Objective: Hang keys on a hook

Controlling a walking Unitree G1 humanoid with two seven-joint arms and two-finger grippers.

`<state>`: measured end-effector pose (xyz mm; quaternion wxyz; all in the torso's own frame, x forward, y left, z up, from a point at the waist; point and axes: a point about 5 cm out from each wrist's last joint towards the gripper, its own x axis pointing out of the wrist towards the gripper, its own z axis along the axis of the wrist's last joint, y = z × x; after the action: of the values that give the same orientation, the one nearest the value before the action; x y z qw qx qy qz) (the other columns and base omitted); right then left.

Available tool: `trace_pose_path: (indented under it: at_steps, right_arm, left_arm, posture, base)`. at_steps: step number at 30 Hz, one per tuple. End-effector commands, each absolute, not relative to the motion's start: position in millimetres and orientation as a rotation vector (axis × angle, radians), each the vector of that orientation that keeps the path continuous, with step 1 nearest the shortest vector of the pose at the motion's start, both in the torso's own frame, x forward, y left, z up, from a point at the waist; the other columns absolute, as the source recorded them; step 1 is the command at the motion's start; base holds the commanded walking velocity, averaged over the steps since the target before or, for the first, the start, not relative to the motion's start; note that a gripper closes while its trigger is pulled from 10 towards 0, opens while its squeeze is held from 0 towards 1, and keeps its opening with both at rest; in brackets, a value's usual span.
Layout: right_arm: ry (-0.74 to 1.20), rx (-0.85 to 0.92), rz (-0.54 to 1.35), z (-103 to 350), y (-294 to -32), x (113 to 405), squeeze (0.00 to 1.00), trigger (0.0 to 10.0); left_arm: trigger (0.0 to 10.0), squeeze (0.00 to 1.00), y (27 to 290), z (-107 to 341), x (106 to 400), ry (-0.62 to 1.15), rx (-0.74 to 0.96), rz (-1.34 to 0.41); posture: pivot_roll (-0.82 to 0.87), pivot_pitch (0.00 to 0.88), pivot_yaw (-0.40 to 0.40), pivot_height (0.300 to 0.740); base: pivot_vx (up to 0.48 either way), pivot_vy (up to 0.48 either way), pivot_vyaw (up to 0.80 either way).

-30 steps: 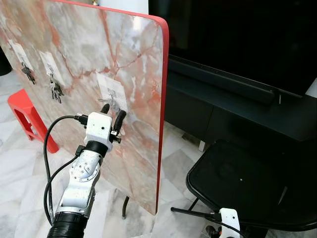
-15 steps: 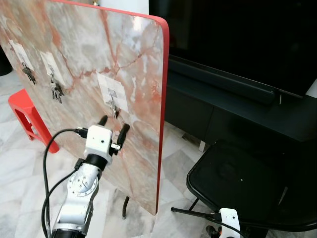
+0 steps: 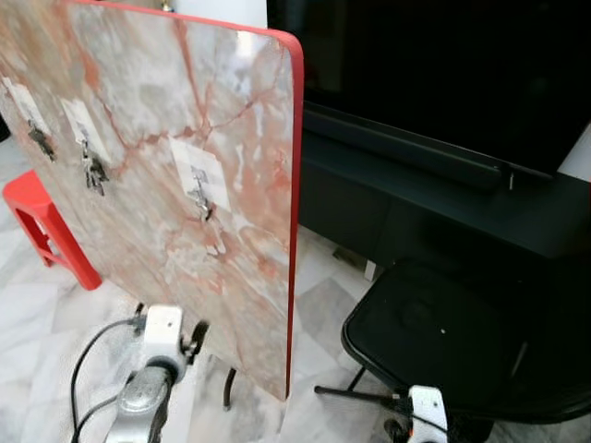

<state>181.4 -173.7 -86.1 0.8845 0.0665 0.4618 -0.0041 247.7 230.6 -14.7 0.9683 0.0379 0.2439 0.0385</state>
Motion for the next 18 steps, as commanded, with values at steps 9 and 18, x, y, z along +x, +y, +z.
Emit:
trace_pose_path:
  at_steps: [9,18]
  right_arm:
    - [0.973,0.118,-0.027,-87,-176,179,0.0,10.0]
    - [0.977,0.117,-0.042,-88,-176,178,0.0,10.0]
  left_arm:
    - [10.0,0.0,231,-71,185,0.86,0.148,0.098]
    - [10.0,0.0,229,-78,175,0.913,0.149,0.105]
  posture:
    - [-0.04,0.0,-0.012,0.74]
    - [-0.04,0.0,-0.004,0.74]
  base:
    - [0.0,0.0,0.0]
    - [0.0,0.0,0.0]
